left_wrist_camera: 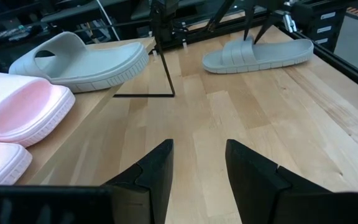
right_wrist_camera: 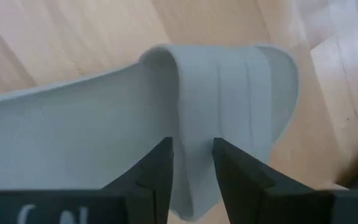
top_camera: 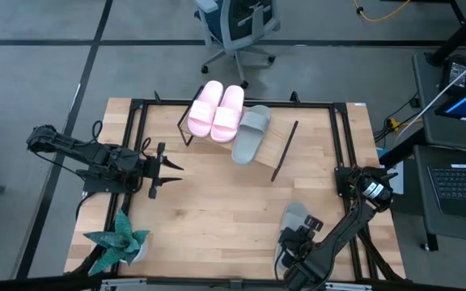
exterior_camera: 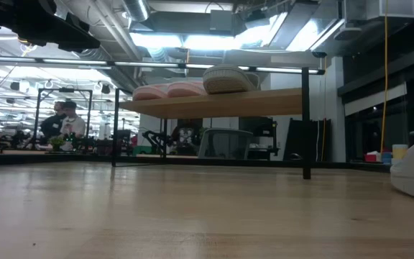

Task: Pick and place slides into the shelf
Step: Put the gray slide on the shelf

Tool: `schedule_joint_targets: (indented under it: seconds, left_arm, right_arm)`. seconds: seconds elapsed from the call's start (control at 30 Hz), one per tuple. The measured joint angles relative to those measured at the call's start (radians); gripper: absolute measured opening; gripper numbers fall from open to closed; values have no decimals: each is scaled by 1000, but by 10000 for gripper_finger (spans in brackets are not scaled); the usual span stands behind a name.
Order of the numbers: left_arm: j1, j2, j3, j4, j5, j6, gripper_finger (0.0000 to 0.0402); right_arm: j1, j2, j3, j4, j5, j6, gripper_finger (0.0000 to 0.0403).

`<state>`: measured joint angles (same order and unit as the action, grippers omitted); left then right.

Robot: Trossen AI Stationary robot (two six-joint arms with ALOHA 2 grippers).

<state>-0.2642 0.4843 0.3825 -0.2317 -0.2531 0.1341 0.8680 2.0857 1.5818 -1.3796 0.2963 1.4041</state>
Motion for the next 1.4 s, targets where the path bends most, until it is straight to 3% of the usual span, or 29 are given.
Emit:
schedule_joint_targets:
  seconds: [0.57,1.17,1.27,1.4]
  left_arm:
    - [0,0,0,0,0,0,139]
    - [0,0,0,0,0,0,139]
    - [0,0,0,0,0,0,139]
    - [0,0,0,0,0,0,139]
  right_arm:
    - [-7,0,-1,13,-1,-1,117]
    - [-85,1,-1,-66,-1,-1,116]
    - [-86,1,-1,-65,-1,-1,100]
    - [-86,1,-1,-64,1,-2,43]
